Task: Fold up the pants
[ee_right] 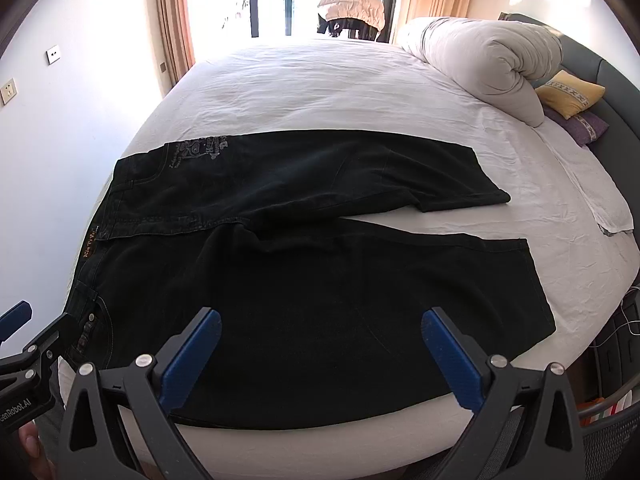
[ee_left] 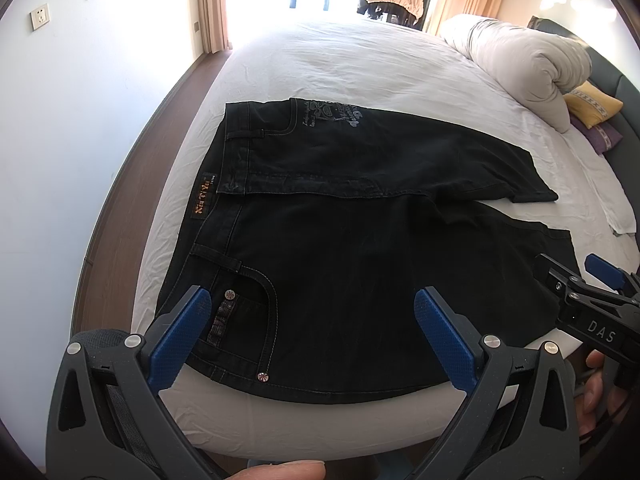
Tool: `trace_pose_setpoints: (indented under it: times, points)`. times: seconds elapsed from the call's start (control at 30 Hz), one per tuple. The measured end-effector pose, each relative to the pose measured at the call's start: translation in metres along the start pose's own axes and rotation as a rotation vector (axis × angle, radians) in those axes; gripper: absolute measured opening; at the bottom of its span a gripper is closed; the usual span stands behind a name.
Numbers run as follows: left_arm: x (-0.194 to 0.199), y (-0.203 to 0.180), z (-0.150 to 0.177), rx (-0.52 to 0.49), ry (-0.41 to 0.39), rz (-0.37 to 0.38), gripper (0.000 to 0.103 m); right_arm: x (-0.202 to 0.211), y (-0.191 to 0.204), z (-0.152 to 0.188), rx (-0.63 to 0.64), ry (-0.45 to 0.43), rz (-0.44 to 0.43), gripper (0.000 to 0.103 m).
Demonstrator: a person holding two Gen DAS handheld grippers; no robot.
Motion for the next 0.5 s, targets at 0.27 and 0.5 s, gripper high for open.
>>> trace_pose_setpoints:
  times: [0.27, 0.5]
  points:
    - [-0.007, -0.001, -0.004, -0.035, -0.025, -0.025, 0.103, -0.004, 0.0, 0.001, 0.002, 0.007, -0.003, 0.103]
    - [-0.047, 0.004, -0.063, -0.243, -0.143, 0.029, 0.103, -0.033, -0.011, -0.024, 0.053, 0.014, -0.111, 0.103]
Point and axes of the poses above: each gripper's, at about its wrist camera, not at the fingertips, and x roughly against the way its jaws point, y to its left, z to its underside, the point moved 2 cm from there along -x, roughly the way its jaws point, and after that the axes turned 4 degrees about -z, right-handed, at the moved point
